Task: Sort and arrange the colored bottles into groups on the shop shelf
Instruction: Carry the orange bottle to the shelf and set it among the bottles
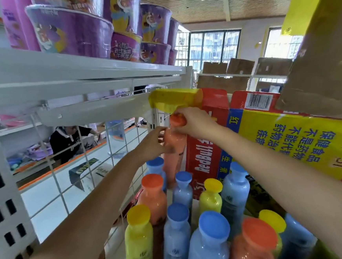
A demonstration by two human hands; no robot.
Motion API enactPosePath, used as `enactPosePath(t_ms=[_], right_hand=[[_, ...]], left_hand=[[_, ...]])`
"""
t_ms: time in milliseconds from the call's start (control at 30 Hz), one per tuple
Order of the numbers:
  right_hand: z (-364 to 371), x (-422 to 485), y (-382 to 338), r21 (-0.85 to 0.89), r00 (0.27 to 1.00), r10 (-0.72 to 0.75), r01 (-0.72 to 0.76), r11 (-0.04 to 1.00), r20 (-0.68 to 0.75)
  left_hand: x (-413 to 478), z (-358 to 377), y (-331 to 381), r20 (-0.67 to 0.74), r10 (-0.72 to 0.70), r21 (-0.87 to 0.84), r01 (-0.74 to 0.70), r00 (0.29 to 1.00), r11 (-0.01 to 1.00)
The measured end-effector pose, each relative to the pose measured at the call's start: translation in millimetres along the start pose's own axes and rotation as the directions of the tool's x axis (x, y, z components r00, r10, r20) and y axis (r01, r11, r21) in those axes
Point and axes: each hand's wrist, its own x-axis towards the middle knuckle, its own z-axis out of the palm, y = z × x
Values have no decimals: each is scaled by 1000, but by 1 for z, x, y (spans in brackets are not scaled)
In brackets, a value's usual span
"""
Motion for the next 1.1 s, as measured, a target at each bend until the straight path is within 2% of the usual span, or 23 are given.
enactPosePath(t_ms=[167,533,900,1100], right_hand=[[29,0,1,0,988,-2,2,1000,153],[72,-2,12,70,945,53,-79,994,324],[86,5,17,128,935,27,-77,989,354],[73,1,17,184,913,-12,-69,980,408]], left_hand=[[-9,0,-16,-18,-107,74,108,994,991],[-22,4,-30,34,-149,265,135,988,955],[-27,4,-25,123,-192,243,158,974,957],[-25,-1,-26,107,-197,256,164,975,953]])
